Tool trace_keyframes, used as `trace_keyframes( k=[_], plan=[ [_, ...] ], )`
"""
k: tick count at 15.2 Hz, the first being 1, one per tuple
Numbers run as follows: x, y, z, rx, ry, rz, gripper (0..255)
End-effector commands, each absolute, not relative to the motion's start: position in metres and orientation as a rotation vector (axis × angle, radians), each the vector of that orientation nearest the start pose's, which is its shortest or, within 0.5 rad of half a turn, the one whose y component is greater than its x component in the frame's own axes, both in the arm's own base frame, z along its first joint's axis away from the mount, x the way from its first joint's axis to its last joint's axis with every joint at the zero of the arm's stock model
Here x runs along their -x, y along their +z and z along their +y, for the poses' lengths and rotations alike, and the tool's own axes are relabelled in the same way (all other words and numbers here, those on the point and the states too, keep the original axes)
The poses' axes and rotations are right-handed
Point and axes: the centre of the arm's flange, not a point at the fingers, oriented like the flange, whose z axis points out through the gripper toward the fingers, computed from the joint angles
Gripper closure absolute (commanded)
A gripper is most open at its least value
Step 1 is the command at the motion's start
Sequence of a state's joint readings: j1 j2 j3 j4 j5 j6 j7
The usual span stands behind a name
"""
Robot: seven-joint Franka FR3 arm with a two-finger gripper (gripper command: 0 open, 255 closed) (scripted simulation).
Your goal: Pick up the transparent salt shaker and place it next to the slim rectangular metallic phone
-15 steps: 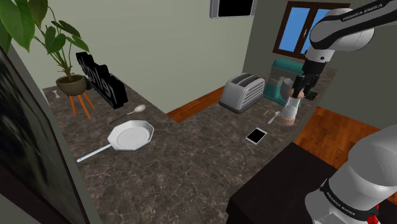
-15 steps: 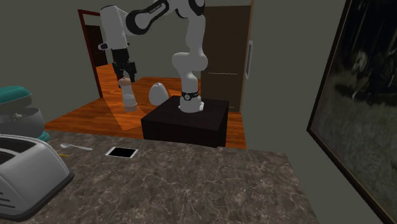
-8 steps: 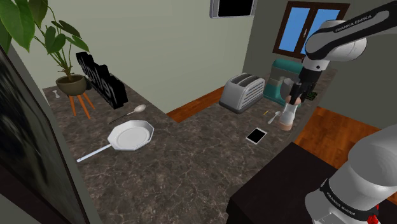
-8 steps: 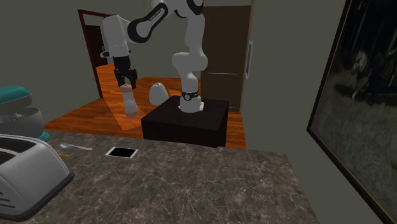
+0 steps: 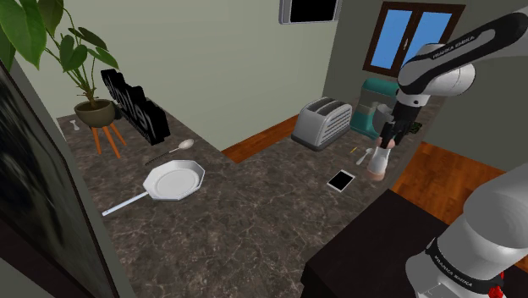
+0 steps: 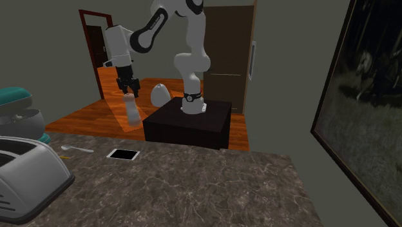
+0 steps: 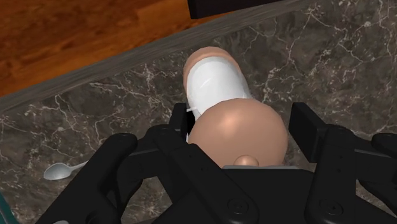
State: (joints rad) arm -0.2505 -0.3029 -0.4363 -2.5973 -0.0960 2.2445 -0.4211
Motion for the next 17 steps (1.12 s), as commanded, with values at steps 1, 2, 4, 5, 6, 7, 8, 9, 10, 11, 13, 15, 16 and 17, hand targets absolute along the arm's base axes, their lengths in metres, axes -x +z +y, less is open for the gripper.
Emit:
trace_keyframes(
  k=[1,2,4,5,6,7,8,9,10,11,13,15,16,17],
  plan=[
    [-0.318,0.334,-0.257,3.046,0.051,0.276,255],
    [-0.318,0.329,-0.257,3.046,0.051,0.276,255],
    [-0.318,0.318,-0.257,3.046,0.051,0.276,255],
    [-0.318,0.313,-0.257,3.046,0.051,0.276,255],
    [-0.318,0.308,-0.257,3.046,0.051,0.276,255],
    [-0.318,0.302,-0.257,3.046,0.051,0.276,255],
    [-0.318,0.297,-0.257,3.046,0.051,0.276,255],
    [-0.318,0.292,-0.257,3.046,0.051,0.276,255],
    [-0.318,0.286,-0.257,3.046,0.051,0.276,255],
    [-0.318,0.281,-0.257,3.046,0.051,0.276,255],
    [-0.318,0.271,-0.257,3.046,0.051,0.276,255],
    [-0.318,0.26,-0.257,3.046,0.051,0.276,255],
    [-0.318,0.255,-0.257,3.046,0.051,0.276,255],
    [-0.318,0.25,-0.257,3.046,0.051,0.276,255]
  ],
)
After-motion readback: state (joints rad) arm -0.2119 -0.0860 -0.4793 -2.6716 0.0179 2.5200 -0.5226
